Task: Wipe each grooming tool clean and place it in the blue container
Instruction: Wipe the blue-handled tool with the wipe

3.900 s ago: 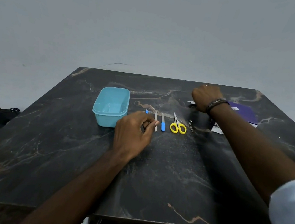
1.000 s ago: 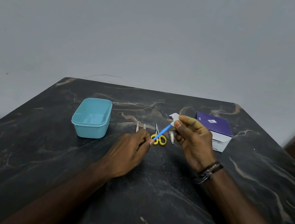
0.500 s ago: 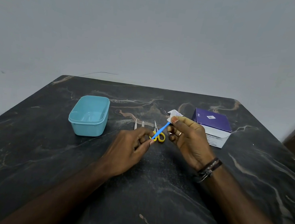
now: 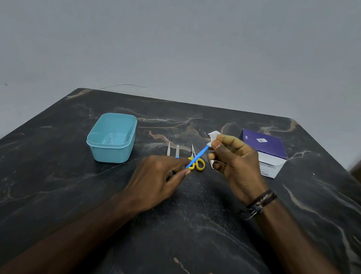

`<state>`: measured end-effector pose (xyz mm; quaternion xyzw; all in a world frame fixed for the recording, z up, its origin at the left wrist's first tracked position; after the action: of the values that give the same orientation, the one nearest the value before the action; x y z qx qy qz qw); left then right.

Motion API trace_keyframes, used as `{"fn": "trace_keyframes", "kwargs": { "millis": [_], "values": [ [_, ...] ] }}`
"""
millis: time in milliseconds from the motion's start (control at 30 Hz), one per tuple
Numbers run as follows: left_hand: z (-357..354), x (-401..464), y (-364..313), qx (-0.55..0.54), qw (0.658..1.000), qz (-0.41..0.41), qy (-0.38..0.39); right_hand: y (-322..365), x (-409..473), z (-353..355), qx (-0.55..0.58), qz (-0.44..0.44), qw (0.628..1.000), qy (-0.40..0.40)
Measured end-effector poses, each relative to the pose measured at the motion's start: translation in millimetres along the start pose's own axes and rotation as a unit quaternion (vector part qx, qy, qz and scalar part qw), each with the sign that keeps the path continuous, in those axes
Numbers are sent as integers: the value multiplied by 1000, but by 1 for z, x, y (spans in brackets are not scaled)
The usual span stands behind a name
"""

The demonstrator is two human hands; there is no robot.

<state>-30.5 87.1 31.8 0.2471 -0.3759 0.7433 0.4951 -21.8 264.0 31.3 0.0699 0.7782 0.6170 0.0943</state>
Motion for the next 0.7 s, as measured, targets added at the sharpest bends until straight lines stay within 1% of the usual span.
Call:
{"fn": "trace_keyframes", "kwargs": {
  "millis": [233, 400, 567, 700],
  "values": [
    [3, -1, 0, 24, 1000, 4, -14, 1, -2, -5, -32, -3, 999, 15],
    [7, 0, 1, 47, 998, 11, -30, 5, 0, 3, -13, 2, 1000, -11],
    [11, -3, 5, 70, 996, 25, -47, -4, 5, 3, -69, 4, 997, -26],
    [13, -2, 6, 73, 995, 28, -60, -1, 6, 6, -73, 22, 996, -40]
  ]
}}
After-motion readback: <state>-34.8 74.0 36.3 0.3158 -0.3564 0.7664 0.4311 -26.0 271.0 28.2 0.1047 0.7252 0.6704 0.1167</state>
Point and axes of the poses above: each hand's wrist, its own x-axis towards the middle knuckle, its own z-axis out of the back of the hand, y = z × x, the point moved 7 cm from there along x, towards the middle knuckle, and after that the axes turned 13 degrees about -z, right-handed, at the moved point
